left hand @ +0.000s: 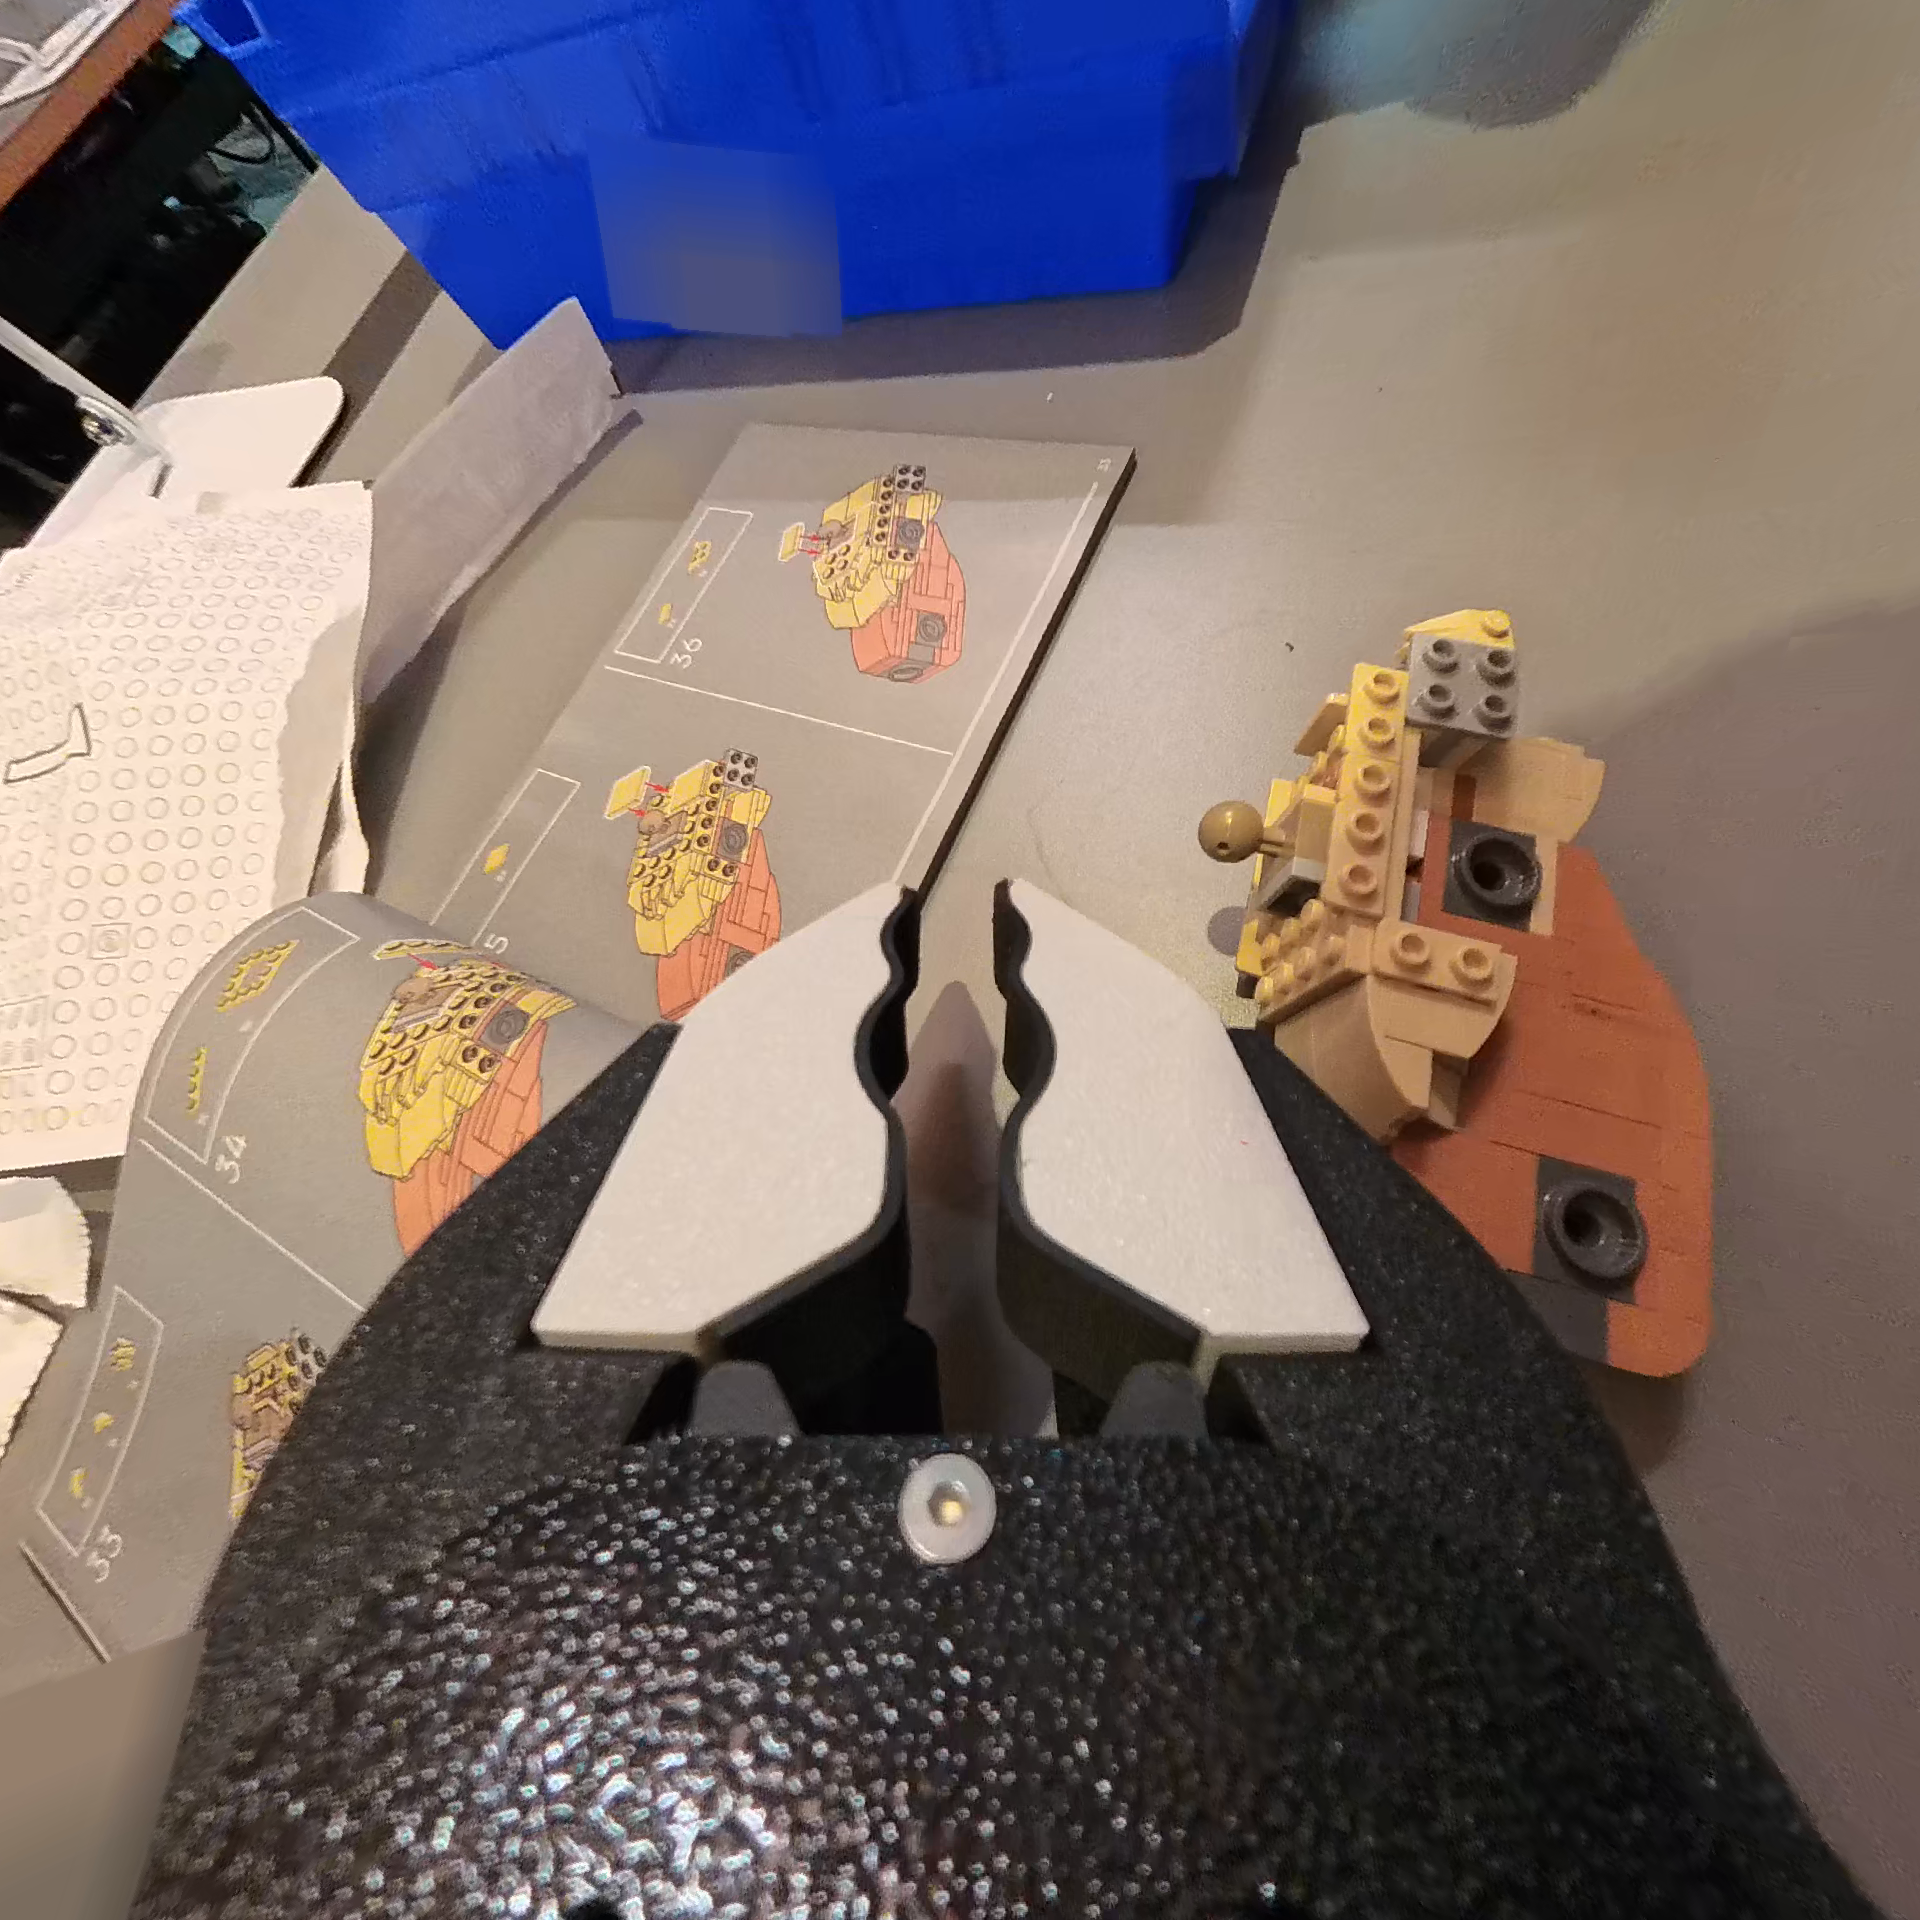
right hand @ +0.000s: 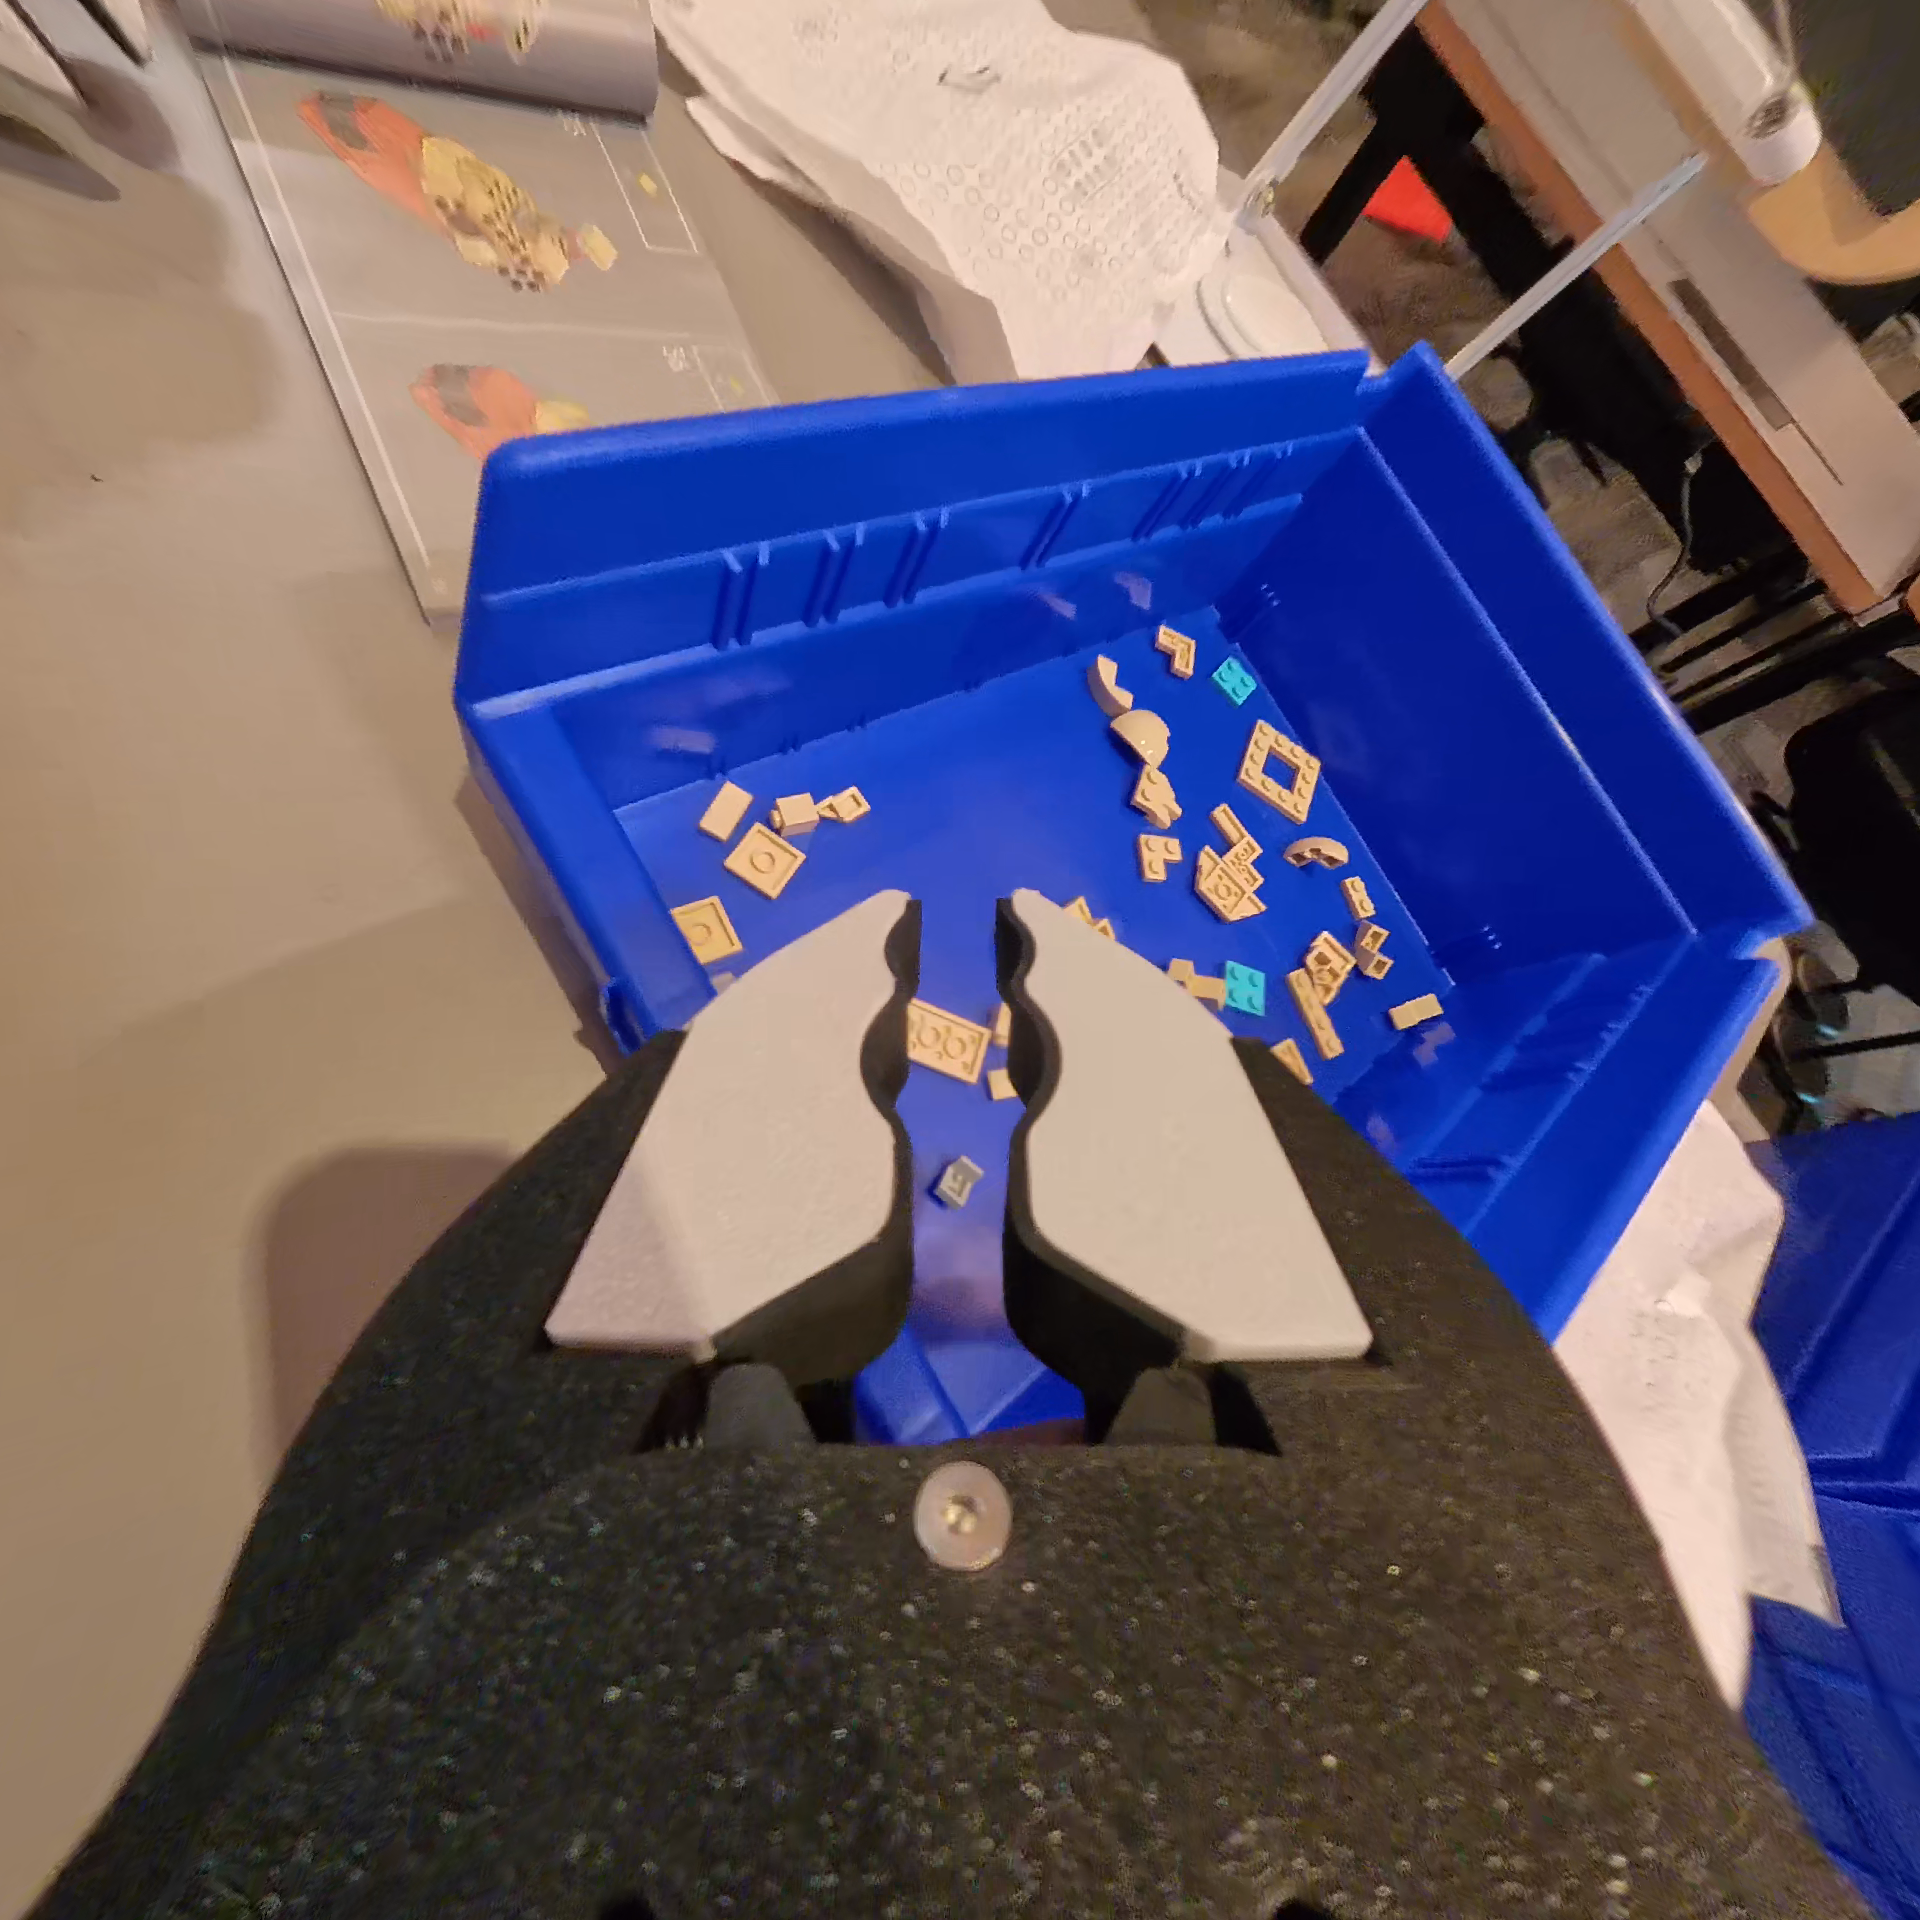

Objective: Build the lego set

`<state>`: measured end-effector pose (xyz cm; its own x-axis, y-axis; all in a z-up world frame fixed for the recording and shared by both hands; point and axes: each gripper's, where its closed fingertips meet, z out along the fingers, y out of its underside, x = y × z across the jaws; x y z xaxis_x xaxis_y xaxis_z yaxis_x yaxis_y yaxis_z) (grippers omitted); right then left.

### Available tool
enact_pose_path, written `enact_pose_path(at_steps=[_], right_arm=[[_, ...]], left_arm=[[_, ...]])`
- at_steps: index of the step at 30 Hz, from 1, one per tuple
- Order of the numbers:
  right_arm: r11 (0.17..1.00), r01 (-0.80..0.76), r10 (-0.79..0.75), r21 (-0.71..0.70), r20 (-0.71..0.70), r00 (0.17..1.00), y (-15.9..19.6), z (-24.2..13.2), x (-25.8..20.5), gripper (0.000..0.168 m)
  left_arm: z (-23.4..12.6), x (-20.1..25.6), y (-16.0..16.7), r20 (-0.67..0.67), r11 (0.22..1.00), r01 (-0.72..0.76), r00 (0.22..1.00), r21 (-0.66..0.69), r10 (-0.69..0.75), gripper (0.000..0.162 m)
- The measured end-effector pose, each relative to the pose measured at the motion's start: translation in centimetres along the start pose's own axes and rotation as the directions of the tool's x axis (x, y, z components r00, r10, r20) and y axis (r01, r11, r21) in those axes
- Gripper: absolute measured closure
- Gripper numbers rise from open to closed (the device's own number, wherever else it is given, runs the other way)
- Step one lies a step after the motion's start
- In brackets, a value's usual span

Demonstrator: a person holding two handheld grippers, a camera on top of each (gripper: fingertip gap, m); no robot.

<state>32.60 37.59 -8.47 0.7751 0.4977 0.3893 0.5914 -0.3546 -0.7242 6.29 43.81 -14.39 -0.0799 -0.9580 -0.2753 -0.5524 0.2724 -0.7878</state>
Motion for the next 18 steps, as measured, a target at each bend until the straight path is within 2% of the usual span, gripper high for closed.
enact_pose_path(at_steps=[3,9,12,16,18], right_arm=[[0.990,0.090,-0.084,-0.110,0.055,0.995,-0.4,0.1,0.2,0.155],[0.886,0.349,-0.248,-0.304,0.324,0.913,0.0,1.9,-0.8,0.149],[0.823,0.424,-0.228,-0.379,0.462,0.857,1.4,3.4,-2.0,0.146],[0.750,0.460,-0.172,-0.476,0.532,0.829,3.3,4.8,-2.7,0.145],[0.739,0.451,-0.146,-0.501,0.534,0.833,3.8,5.1,-2.9,0.144]], left_arm=[[0.0,0.1,0.1,0.001,1.000,-0.010,1.000,-0.005,0.010,0.149],[0.0,0.3,0.2,0.004,1.000,-0.026,1.000,-0.015,0.026,0.149],[0.0,0.4,0.3,0.007,0.999,-0.031,1.000,-0.019,0.031,0.149],[0.1,0.4,0.3,0.008,0.999,-0.037,0.999,-0.024,0.037,0.149],[0.1,0.5,0.3,0.007,0.999,-0.039,0.999,-0.025,0.040,0.149]])
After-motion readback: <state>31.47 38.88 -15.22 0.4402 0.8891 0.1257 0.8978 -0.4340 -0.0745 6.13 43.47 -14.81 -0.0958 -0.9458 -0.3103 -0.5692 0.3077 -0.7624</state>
